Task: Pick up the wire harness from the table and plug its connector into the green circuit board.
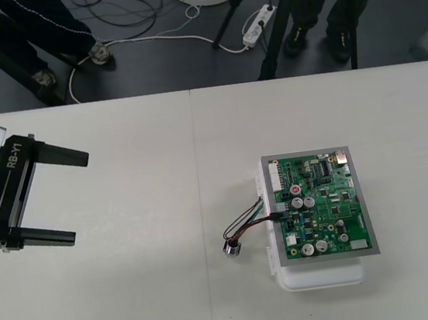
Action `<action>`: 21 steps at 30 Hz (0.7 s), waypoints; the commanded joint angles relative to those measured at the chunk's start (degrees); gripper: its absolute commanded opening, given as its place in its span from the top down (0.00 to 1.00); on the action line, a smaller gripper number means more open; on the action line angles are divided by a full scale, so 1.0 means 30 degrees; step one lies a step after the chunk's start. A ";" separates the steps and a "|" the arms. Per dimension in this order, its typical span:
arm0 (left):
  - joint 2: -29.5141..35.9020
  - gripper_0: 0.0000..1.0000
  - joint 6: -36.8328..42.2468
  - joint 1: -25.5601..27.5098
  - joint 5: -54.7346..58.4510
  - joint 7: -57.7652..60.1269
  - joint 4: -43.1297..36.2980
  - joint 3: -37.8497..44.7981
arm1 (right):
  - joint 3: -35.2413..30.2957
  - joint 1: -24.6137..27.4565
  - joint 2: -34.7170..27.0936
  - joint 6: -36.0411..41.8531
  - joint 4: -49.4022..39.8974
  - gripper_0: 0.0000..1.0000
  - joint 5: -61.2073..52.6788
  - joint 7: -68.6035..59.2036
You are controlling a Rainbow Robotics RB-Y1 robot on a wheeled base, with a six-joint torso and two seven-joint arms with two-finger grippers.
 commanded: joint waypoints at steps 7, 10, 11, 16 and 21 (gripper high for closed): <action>0.0058 0.00 0.0611 0.0408 0.0073 -0.0920 -0.0385 0.0621 | 0.0168 0.0308 0.0096 -0.0139 -0.0380 0.00 0.0125 0.0859; 0.0058 0.00 0.0611 0.0408 0.0073 -0.0920 -0.0385 0.0621 | 0.0168 0.0337 0.0067 -0.0139 -0.0380 0.00 0.0125 0.0684; 0.0058 0.00 0.0611 0.0408 0.0073 -0.0920 -0.0385 0.0621 | 0.0168 0.0367 0.0067 -0.0139 -0.0380 0.00 0.0125 0.0654; 0.0058 0.00 0.0611 0.0408 0.0073 -0.0920 -0.0385 0.0621 | 0.0168 0.0542 0.0067 -0.0139 -0.0380 0.00 0.0125 0.0010; 0.0058 0.00 0.0611 0.0408 0.0073 -0.0920 -0.0385 0.0621 | 0.0168 0.0630 0.0067 -0.0139 -0.0380 0.00 0.0125 -0.1426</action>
